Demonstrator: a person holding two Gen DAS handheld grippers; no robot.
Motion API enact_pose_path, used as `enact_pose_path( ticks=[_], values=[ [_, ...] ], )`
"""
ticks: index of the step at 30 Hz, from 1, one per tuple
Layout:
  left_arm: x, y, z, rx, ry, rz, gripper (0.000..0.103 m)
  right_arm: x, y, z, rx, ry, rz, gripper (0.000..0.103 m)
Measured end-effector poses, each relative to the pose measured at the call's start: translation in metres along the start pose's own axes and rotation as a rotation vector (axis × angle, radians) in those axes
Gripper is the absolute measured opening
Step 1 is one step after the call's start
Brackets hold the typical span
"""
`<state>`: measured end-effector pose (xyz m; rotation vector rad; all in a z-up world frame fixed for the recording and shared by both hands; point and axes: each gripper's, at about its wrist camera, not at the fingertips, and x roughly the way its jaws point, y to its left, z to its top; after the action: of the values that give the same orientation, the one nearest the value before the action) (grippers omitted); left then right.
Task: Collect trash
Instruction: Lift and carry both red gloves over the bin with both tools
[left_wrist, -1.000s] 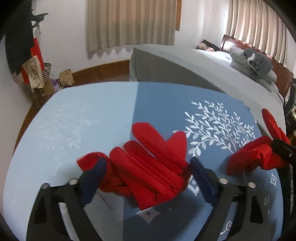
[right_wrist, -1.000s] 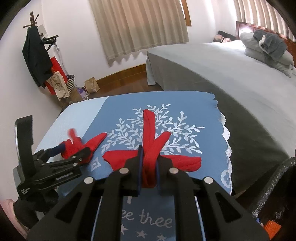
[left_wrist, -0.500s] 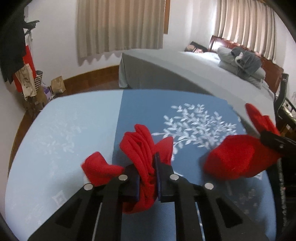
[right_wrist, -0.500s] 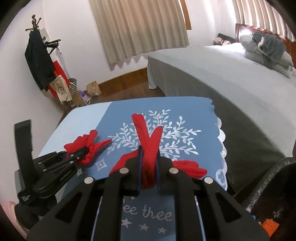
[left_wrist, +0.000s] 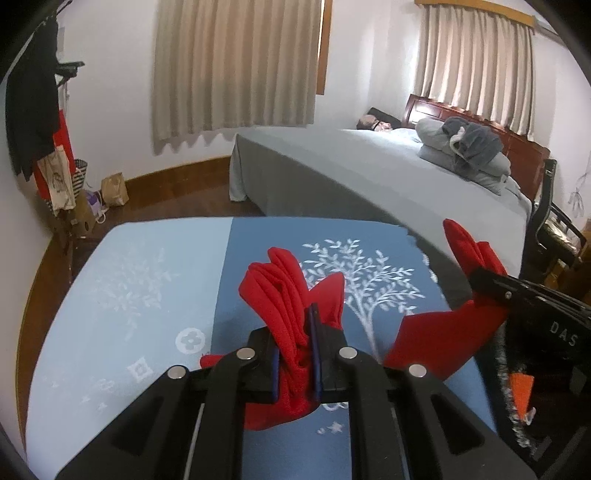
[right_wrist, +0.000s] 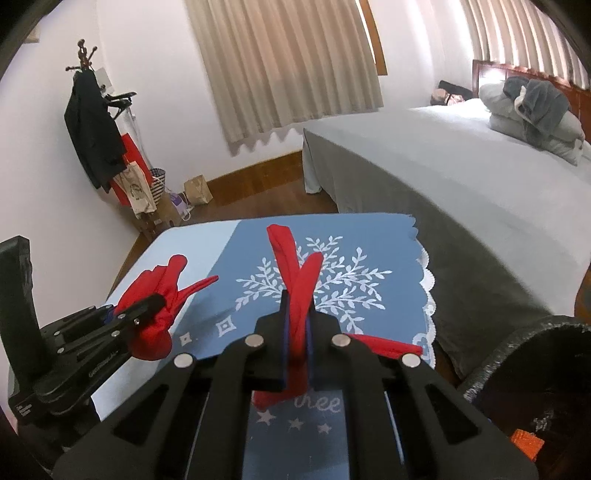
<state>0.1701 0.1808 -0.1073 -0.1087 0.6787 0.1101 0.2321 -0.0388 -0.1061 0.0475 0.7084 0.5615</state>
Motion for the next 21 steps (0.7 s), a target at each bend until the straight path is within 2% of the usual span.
enact_pose_path(
  ticks=[21],
  values=[
    [-0.063, -0.067, 0.004, 0.050, -0.096, -0.120, 0.013, -0.117, -0.018, 0.002, -0.011, -0.129, -0.038, 0.006]
  ],
)
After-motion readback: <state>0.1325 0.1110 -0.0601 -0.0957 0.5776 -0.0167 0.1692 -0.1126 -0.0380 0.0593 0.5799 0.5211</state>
